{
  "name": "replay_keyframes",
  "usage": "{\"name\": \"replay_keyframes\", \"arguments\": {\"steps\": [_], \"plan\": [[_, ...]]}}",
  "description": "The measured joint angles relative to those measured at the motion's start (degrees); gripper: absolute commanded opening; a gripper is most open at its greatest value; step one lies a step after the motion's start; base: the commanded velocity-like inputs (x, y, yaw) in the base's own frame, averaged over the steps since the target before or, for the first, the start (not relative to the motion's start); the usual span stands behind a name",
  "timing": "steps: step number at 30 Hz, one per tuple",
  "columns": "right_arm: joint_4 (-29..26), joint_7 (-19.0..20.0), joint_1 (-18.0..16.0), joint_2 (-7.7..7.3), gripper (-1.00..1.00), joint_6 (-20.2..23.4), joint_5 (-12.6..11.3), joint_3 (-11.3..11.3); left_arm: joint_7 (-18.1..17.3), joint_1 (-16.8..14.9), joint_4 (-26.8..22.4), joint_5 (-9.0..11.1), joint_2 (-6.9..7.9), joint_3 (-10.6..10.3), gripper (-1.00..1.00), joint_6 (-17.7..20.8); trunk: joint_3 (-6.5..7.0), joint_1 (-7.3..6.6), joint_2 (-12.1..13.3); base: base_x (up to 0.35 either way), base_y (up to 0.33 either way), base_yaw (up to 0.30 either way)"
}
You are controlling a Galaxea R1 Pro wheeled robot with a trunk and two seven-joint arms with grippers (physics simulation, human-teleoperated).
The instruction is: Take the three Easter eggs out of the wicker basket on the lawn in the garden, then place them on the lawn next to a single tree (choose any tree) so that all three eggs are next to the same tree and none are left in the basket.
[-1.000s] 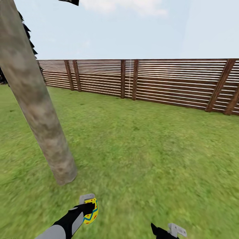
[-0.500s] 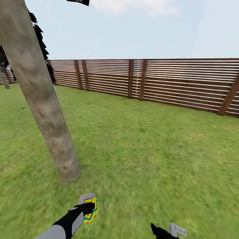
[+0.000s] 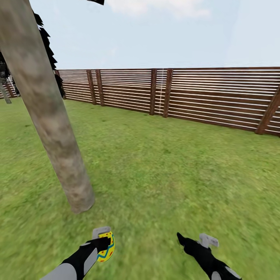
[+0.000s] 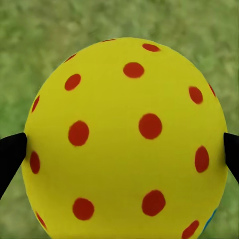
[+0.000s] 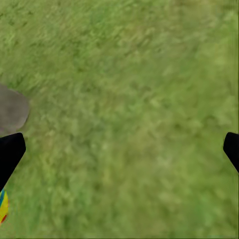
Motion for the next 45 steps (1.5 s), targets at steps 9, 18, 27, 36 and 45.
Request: {"name": "replay_keyframes", "arguments": {"steps": [9, 18, 27, 36, 45], "plan": [[-9.34, 3.81, -4.85, 0.95, 1.00, -0.14, -3.16, 0.55, -0.08, -0.05, -0.01, 0.00, 0.16, 0.14, -1.00, 0.18, -1.62, 1.98, -3.61, 0.000, 0.000, 0.000], [-9.90, 7.11, -4.38, 0.36, 1.00, -1.15, -5.28, 0.13, -0.09, -0.05, -0.01, 0.00, 0.09, 0.14, -1.00, 0.19, -3.24, 3.96, -7.22, 0.000, 0.000, 0.000], [-9.89, 7.17, -4.46, 0.07, 1.00, -0.56, -8.59, 0.32, -0.09, -0.11, -0.01, 0.00, 0.30, 0.14, -1.00, 0.20, -4.86, 5.94, -10.83, 0.000, 0.000, 0.000], [-9.97, 7.63, -4.55, 0.85, 1.00, 0.39, -9.02, 0.83, -0.15, -0.23, -2.12, 0.08, 0.51, 0.35, -1.00, 6.91, -6.47, 7.91, -14.44, 0.000, 0.000, 0.000], [-9.97, 6.61, -7.01, 1.05, 1.00, 5.81, -8.35, 7.61, -0.14, -0.32, -6.47, 0.53, 0.52, 0.52, -1.00, 12.41, -8.09, 9.89, -18.05, 0.000, 0.000, 0.000]]}}
